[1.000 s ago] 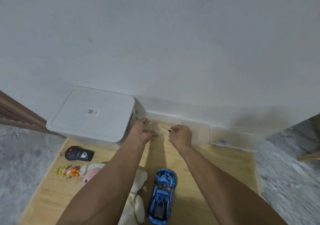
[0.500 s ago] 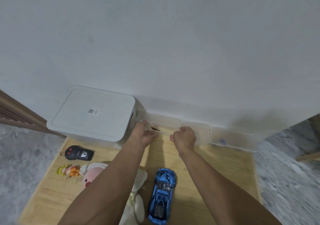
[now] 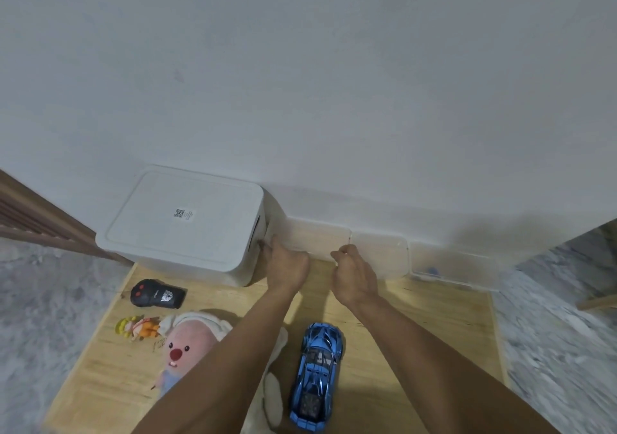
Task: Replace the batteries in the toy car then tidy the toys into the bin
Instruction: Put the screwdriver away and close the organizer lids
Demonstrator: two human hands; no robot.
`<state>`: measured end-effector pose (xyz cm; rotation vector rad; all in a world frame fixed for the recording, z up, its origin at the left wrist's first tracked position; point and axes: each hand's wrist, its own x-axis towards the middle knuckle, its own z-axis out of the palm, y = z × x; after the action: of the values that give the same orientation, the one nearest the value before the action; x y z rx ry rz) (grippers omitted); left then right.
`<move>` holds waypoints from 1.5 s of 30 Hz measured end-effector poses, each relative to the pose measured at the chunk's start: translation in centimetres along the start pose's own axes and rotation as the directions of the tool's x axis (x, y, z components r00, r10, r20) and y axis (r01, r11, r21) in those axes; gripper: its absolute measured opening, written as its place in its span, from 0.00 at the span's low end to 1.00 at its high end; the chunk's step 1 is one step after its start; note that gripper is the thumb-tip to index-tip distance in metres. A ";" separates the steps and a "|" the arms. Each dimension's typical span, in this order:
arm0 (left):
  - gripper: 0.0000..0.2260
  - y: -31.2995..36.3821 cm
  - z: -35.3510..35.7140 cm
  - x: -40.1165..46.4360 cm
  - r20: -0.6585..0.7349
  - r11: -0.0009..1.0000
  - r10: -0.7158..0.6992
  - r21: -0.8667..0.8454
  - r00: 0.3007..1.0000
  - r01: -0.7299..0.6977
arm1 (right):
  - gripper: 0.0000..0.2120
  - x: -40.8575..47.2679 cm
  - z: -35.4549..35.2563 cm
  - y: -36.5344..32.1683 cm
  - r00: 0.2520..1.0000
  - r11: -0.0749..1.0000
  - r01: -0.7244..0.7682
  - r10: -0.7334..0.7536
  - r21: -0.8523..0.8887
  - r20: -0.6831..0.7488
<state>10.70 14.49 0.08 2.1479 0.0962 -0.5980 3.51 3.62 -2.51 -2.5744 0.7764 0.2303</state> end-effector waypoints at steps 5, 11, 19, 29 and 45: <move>0.31 -1.6 -0.1 0.8 0.193 0.829 0.075 0.533 0.978 -0.169 | 0.20 -0.4 -0.6 -0.1 0.995 0.972 0.092 -0.082 -0.218 0.058; 0.35 -2.8 -0.7 1.4 0.296 0.755 0.052 0.614 0.954 -0.231 | 0.27 -0.9 -0.2 0.3 0.987 0.946 0.148 -0.125 -0.289 0.096; 0.35 -3.1 -1.1 1.4 0.326 0.677 0.015 0.693 0.945 -0.249 | 0.33 -1.7 0.2 0.4 0.983 0.928 0.181 -0.157 -0.325 0.097; 0.29 -1.5 1.6 2.3 0.332 0.316 0.204 0.868 0.921 -0.383 | 0.15 0.6 -1.5 3.0 0.965 0.852 0.224 -0.261 -0.473 -0.015; 0.34 -1.5 4.4 1.3 0.508 0.188 0.298 0.799 0.808 -0.572 | 0.30 -0.4 0.7 8.1 0.955 0.882 0.164 -0.255 -0.442 -0.154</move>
<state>9.73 11.77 -3.86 2.9593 -1.3532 -0.6105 -1.37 -1.92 -5.93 -3.1142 0.5511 0.0647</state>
